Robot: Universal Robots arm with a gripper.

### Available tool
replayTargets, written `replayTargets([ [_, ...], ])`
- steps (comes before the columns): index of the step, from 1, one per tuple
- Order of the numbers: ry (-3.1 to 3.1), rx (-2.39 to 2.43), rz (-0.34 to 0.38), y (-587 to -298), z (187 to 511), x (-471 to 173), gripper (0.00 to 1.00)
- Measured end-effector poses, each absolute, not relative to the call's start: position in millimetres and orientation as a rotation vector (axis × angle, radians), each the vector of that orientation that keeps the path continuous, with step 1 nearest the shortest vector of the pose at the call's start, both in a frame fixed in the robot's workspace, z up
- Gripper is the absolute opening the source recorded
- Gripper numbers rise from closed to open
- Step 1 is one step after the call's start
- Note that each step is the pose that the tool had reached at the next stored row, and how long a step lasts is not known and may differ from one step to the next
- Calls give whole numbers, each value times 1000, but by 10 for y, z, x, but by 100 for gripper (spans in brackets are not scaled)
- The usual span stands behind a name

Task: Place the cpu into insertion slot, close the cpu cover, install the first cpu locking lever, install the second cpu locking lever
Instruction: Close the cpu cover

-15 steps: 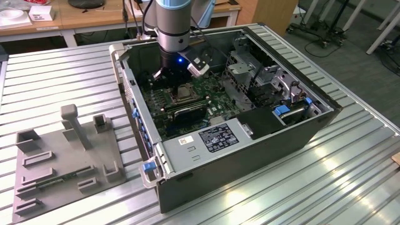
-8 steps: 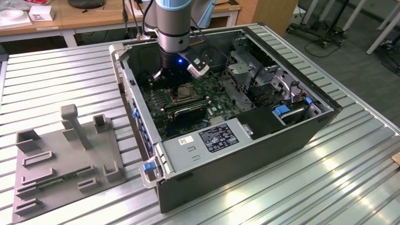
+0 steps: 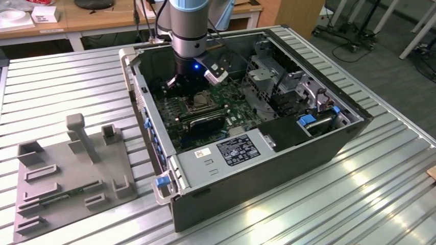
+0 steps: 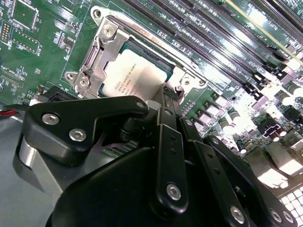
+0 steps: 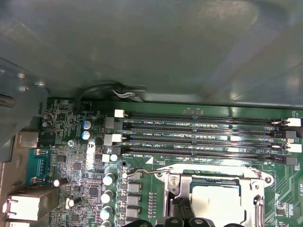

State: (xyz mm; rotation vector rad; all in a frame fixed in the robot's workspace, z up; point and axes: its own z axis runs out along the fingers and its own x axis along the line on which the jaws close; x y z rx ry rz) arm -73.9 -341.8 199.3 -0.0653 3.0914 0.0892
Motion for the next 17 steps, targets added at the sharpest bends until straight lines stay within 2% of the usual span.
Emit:
replayTargets([
  [17, 3091, -65, 89, -3419, 1987, -739, 11],
])
